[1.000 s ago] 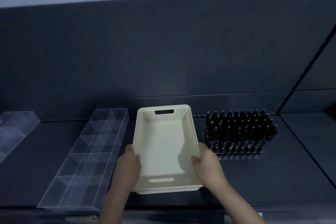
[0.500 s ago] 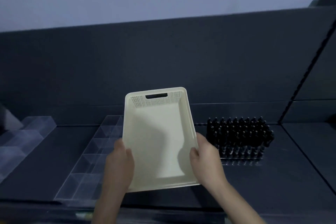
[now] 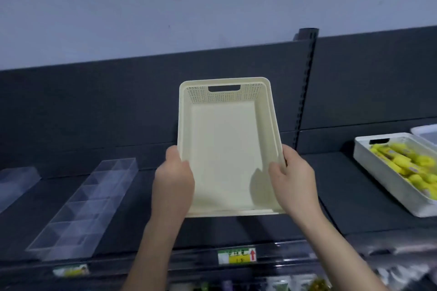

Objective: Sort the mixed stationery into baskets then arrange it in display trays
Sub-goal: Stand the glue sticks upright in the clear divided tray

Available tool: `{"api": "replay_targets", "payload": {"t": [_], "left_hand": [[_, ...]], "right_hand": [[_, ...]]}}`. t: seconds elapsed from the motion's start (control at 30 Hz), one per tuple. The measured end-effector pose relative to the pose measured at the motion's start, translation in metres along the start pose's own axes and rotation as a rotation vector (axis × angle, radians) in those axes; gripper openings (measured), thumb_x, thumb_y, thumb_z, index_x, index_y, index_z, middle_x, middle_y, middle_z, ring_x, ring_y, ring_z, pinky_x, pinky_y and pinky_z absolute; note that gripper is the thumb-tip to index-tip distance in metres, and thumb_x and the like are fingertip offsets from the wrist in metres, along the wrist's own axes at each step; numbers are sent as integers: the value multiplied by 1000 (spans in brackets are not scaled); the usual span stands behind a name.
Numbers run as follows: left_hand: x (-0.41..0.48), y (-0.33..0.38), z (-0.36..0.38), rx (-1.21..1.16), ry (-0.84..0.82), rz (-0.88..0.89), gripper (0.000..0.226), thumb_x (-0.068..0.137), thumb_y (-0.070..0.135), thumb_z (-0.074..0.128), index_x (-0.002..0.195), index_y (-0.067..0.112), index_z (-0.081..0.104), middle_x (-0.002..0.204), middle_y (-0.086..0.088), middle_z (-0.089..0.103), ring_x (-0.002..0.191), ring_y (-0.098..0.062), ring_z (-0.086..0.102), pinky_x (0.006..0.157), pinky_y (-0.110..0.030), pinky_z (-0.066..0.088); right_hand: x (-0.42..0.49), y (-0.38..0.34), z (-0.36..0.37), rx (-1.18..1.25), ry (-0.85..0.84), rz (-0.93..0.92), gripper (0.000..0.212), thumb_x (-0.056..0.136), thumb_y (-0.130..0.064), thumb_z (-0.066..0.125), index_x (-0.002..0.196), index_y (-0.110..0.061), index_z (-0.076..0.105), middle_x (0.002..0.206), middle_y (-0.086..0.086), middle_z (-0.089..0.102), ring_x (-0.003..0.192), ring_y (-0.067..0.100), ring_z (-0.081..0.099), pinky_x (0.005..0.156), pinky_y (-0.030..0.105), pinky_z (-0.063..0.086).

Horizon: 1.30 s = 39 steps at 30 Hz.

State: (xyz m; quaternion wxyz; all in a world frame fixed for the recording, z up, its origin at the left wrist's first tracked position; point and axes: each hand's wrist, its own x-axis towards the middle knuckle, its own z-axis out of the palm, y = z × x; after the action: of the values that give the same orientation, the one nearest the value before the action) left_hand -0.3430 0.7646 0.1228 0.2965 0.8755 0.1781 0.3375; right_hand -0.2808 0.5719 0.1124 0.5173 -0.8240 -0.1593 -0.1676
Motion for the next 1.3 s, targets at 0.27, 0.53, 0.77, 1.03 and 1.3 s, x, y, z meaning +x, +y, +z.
{"api": "replay_targets", "payload": {"t": [0.27,0.53,0.77,1.03,1.3], "left_hand": [[-53,126,98,-171,-327,67,11,98,7,33,100,12,43,79,-2,57,63,-18,55,45,-27,38],[-87,231,199,-305,-517,259,11,92,18,50,100,20,43,83,11,54,72,-8,56,52,-27,46],[-88,316,310,-367,-603,306,15,90,22,54,99,21,42,84,6,53,71,-14,55,51,-28,40],[-63,404,417,-427,-620,317,16,89,19,57,94,20,41,76,11,49,62,2,45,47,-14,31],[-59,461,500,-348,-645,229,15,89,18,56,98,12,45,92,0,55,73,-20,49,62,-26,36]], "right_hand": [[-28,74,-152,-161,293,116,25,81,0,47,71,-23,48,57,-7,48,55,0,48,47,12,34],[-35,146,-269,-345,482,288,24,82,-5,47,67,-21,38,59,-2,45,54,8,40,45,16,30],[2,215,-352,-422,592,378,20,81,-6,48,70,-22,44,62,-6,49,55,3,46,49,8,35],[85,279,-438,-446,560,431,10,83,-7,42,74,-9,47,64,3,51,56,16,44,48,30,31],[153,353,-504,-463,461,434,22,89,-4,38,67,-8,35,61,5,40,55,18,35,48,31,23]]}}
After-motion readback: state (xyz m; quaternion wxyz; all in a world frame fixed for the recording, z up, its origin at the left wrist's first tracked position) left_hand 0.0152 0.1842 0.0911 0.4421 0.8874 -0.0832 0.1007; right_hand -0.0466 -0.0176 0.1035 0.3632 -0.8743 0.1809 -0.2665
